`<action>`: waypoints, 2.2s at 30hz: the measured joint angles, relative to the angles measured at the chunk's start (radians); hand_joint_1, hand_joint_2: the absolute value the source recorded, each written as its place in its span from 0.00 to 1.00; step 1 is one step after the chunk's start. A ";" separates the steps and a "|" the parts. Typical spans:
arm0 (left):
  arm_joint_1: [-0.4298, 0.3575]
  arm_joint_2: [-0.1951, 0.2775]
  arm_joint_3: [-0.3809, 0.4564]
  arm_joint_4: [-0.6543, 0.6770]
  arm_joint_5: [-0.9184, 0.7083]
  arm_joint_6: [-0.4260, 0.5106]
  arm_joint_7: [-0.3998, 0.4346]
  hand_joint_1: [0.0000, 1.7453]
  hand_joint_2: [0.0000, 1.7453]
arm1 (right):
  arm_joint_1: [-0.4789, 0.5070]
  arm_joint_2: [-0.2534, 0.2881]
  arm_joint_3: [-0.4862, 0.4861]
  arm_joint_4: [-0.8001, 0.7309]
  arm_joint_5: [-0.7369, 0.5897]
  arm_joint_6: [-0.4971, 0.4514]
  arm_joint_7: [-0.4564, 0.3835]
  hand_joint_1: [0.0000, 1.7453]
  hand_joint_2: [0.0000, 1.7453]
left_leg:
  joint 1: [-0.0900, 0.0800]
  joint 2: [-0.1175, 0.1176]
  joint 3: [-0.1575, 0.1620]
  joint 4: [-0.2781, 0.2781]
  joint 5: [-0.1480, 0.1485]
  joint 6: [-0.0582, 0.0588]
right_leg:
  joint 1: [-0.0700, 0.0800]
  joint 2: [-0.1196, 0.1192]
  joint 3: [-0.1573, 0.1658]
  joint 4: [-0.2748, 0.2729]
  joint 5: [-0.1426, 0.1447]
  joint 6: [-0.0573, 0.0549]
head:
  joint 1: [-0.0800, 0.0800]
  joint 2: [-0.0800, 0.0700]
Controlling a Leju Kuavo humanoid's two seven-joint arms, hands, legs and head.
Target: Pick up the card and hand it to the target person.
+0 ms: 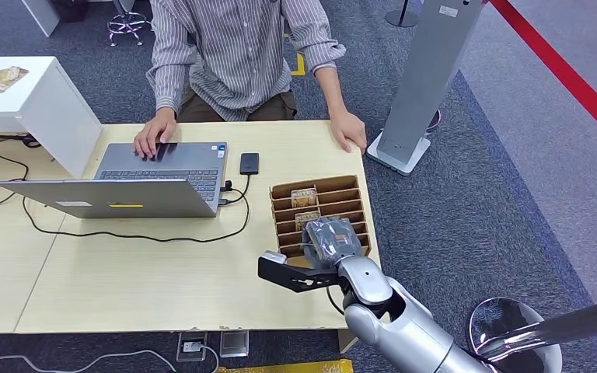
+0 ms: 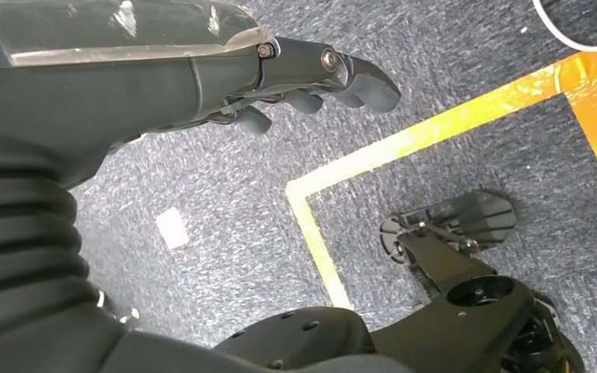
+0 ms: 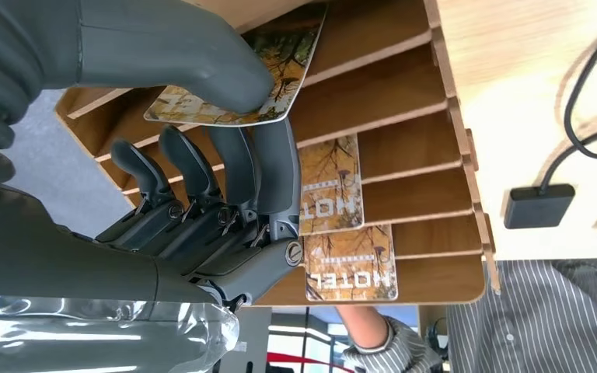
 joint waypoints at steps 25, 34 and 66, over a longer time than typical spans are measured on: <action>-0.027 -0.027 -0.025 0.004 -0.013 -0.009 0.011 0.00 1.00 | -0.107 0.049 -0.094 0.086 -0.023 -0.521 -0.342 0.88 1.00 | 0.000 0.000 0.003 -0.003 0.002 0.000 | 0.000 0.000 0.003 -0.003 0.002 0.000 | 0.000 0.000; -0.031 -0.030 -0.029 0.003 -0.015 -0.007 0.018 0.00 1.00 | -0.116 0.075 -0.087 0.202 0.014 -0.624 -0.352 0.88 1.00 | 0.000 0.001 0.003 -0.002 0.001 0.000 | 0.000 0.001 0.003 -0.002 0.001 0.000 | 0.000 0.000; 0.016 -0.016 -0.001 0.000 0.025 0.024 -0.009 0.00 0.00 | -0.022 0.079 -0.126 0.129 -0.558 -0.557 -0.467 0.00 1.00 | 0.000 0.000 0.003 -0.002 0.000 0.000 | 0.000 -0.001 0.003 -0.002 0.000 0.000 | 0.000 0.000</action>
